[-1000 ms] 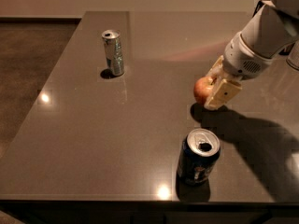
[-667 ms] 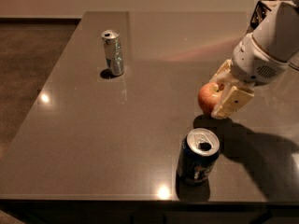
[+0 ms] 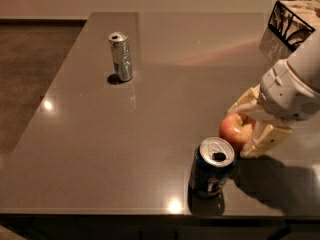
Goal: Move apple near pepsi can
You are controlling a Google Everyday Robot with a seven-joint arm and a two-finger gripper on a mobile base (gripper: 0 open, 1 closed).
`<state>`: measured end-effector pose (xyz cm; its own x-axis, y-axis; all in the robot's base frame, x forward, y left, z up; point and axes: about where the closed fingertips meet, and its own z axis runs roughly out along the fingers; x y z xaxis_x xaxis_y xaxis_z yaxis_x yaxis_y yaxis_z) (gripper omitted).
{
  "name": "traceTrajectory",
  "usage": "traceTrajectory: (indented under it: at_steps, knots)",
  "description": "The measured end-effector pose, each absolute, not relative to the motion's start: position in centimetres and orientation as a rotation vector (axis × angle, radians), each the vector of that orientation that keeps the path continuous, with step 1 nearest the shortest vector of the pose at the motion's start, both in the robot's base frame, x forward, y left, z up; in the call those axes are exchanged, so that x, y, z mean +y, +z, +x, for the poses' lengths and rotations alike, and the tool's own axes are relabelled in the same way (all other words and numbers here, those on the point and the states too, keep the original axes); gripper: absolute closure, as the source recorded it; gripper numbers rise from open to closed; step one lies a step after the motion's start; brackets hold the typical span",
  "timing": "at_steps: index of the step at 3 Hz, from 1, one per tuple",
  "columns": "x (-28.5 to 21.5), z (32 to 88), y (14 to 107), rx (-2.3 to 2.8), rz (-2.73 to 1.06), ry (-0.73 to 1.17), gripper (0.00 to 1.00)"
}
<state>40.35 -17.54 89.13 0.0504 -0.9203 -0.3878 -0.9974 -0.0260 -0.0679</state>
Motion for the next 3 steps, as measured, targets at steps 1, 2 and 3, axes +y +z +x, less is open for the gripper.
traceTrajectory:
  at_steps: [1,2,3]
  knots:
    - [-17.8,38.6,88.0,1.845,-2.093,0.361,1.00]
    - [-18.0,37.8,86.9,1.786,-2.143,0.375,0.82]
    - [-18.2,37.5,85.9,1.760,-2.175,0.369,0.59]
